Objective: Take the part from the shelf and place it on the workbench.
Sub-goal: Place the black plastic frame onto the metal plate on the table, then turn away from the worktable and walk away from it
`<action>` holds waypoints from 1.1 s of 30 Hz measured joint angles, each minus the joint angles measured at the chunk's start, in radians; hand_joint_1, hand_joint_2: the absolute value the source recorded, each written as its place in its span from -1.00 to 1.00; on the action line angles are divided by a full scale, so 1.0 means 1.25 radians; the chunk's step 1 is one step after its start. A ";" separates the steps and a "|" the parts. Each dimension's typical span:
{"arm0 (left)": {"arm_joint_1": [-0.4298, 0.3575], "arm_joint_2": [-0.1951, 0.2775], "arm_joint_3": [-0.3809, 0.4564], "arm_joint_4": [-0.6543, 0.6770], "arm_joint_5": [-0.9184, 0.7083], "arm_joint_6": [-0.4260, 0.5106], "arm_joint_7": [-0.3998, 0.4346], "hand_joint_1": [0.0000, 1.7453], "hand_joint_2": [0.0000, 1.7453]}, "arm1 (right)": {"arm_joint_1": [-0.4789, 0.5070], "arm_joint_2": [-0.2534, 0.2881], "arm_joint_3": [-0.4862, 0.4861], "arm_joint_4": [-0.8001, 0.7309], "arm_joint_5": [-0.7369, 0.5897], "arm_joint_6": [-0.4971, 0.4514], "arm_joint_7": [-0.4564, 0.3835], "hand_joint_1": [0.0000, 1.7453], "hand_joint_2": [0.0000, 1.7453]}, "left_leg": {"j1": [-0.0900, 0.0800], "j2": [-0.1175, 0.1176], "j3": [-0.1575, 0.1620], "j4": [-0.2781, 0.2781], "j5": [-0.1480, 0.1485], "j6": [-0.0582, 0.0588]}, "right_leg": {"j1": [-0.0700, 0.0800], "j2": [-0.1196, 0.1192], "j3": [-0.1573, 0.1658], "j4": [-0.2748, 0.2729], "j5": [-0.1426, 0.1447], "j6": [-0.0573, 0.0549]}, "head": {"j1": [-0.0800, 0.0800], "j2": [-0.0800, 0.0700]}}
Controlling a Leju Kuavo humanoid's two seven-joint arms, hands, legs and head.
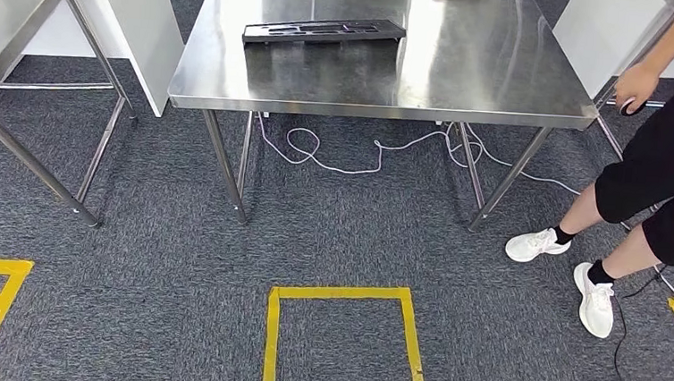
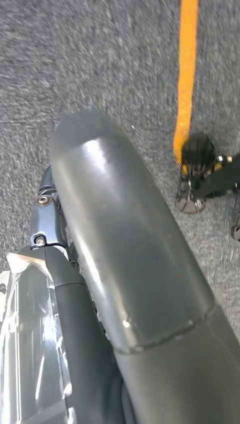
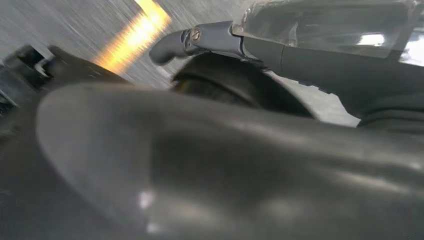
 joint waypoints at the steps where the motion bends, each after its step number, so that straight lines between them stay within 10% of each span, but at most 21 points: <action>1: 0.000 0.000 0.000 0.000 0.002 0.000 0.000 -1.00 -1.00 | -0.005 -0.004 0.009 0.009 -0.008 0.030 0.027 -1.00 -1.00 | 0.000 0.001 -0.010 0.005 0.006 -0.005 | -0.003 0.000 0.044 -0.064 0.002 0.004 | 0.000 0.000; 3: -0.002 0.001 0.000 0.000 0.005 0.001 -0.002 -1.00 -1.00 | -0.008 -0.012 0.019 0.024 -0.024 0.077 0.073 -1.00 -1.00 | -0.001 0.001 -0.021 0.014 0.018 -0.017 | 0.000 0.001 0.102 -0.162 -0.018 -0.003 | 0.000 0.000; 6: 0.000 0.002 0.000 0.000 0.011 0.005 -0.003 -1.00 -1.00 | 0.000 -0.020 0.025 0.041 -0.037 0.097 0.108 -1.00 -1.00 | 0.001 -0.001 -0.030 0.020 0.026 -0.027 | 0.002 0.000 0.101 -0.183 -0.020 -0.025 | -0.005 0.000; 11: 0.002 0.001 0.000 0.000 0.014 0.008 -0.003 -1.00 -1.00 | 0.000 -0.025 0.028 0.051 -0.039 0.079 0.109 -1.00 -1.00 | 0.007 -0.006 -0.073 0.214 -0.150 -0.037 | 0.009 -0.006 0.059 -0.178 0.020 -0.064 | -0.010 0.000; 13: 0.002 0.001 0.000 0.000 0.013 0.008 -0.003 -1.00 -1.00 | -0.001 -0.025 0.030 0.052 -0.036 0.068 0.100 -1.00 -1.00 | 0.007 -0.006 -0.062 0.266 -0.147 -0.034 | 0.016 -0.008 0.039 -0.172 0.034 -0.065 | -0.010 0.000; 16: 0.000 0.000 0.001 0.000 0.013 0.008 -0.003 -1.00 -1.00 | -0.002 -0.024 0.032 0.053 -0.031 0.054 0.085 -1.00 -1.00 | 0.003 -0.009 0.044 0.152 -0.092 -0.019 | 0.023 -0.008 0.007 -0.158 0.050 -0.061 | -0.010 0.000; 19: -0.002 0.000 0.001 0.000 0.013 0.008 -0.004 -1.00 -1.00 | -0.004 -0.023 0.033 0.054 -0.029 0.045 0.077 -1.00 -1.00 | -0.006 -0.014 0.126 0.020 -0.102 -0.007 | 0.024 -0.009 -0.009 -0.150 0.068 -0.046 | -0.009 0.000; 22: -0.003 -0.002 0.000 0.001 0.013 0.008 -0.005 -1.00 -1.00 | -0.005 -0.024 0.033 0.058 -0.029 0.041 0.077 -1.00 -1.00 | -0.008 -0.012 0.113 -0.007 -0.087 0.004 | 0.021 -0.009 -0.029 -0.139 0.068 -0.035 | -0.010 0.000; 27: -0.004 -0.004 0.001 0.001 0.015 0.009 -0.006 -1.00 -1.00 | -0.007 -0.029 0.033 0.061 -0.025 0.044 0.075 -1.00 -1.00 | -0.006 -0.002 0.060 -0.016 -0.041 0.014 | 0.012 -0.003 -0.072 0.054 -0.065 -0.040 | -0.001 0.000; 29: -0.004 -0.005 0.001 0.001 0.015 0.009 -0.005 -1.00 -1.00 | -0.009 -0.032 0.033 0.063 -0.026 0.050 0.084 -1.00 -1.00 | -0.004 0.001 0.034 -0.013 -0.022 0.009 | 0.005 -0.003 -0.042 0.066 -0.035 -0.014 | 0.000 0.000; 31: -0.004 -0.006 0.001 0.001 0.015 0.009 -0.003 -1.00 -1.00 | -0.010 -0.035 0.033 0.064 -0.028 0.055 0.094 -1.00 -1.00 | -0.003 0.001 0.007 -0.003 -0.006 0.000 | -0.002 -0.002 0.032 -0.024 -0.002 0.005 | 0.000 0.000; 33: -0.005 -0.006 0.001 0.001 0.012 0.009 -0.002 -1.00 -1.00 | -0.009 -0.038 0.033 0.065 -0.030 0.057 0.100 -1.00 -1.00 | -0.004 0.000 -0.013 0.010 0.009 -0.011 | 0.000 0.001 0.108 -0.145 -0.016 0.000 | 0.001 0.000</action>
